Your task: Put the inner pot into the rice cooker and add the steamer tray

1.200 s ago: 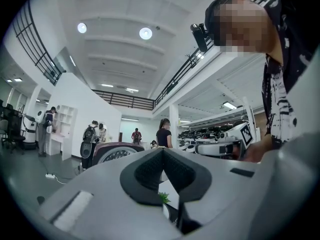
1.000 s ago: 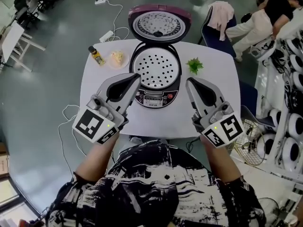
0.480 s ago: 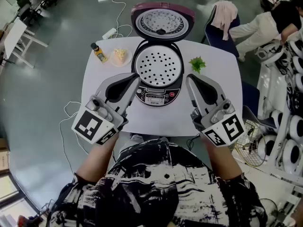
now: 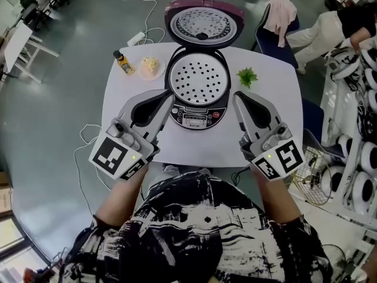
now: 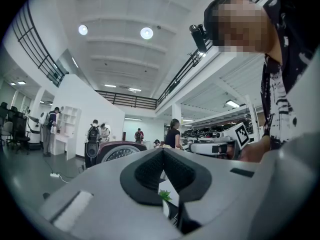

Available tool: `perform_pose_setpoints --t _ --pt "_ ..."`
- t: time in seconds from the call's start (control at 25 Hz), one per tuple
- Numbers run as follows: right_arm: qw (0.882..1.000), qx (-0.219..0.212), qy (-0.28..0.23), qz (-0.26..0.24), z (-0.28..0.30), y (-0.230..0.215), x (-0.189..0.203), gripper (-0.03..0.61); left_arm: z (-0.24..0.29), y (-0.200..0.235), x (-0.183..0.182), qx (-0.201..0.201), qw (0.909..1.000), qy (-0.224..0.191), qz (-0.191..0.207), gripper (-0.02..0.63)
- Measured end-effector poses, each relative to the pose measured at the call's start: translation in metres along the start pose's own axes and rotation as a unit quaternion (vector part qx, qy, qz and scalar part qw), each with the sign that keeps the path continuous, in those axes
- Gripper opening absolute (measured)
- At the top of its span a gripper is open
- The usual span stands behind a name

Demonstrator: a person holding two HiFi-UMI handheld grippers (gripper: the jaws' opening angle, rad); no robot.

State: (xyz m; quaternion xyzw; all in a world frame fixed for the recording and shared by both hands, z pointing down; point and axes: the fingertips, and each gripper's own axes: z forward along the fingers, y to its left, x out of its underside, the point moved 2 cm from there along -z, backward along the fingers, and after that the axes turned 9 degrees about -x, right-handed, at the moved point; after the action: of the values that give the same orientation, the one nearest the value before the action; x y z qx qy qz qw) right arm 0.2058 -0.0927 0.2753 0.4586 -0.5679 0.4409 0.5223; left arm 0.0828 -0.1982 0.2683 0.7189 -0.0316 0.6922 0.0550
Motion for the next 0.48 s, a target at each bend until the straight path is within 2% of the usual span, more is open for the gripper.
perform_pose_setpoints --t 0.48 --pt "1.0 0.008 0.008 0.001 0.003 0.0004 0.0048 -0.003 -0.0062 0.0033 0.0021 -0.001 1.0 -0.001 -0.002 0.005"
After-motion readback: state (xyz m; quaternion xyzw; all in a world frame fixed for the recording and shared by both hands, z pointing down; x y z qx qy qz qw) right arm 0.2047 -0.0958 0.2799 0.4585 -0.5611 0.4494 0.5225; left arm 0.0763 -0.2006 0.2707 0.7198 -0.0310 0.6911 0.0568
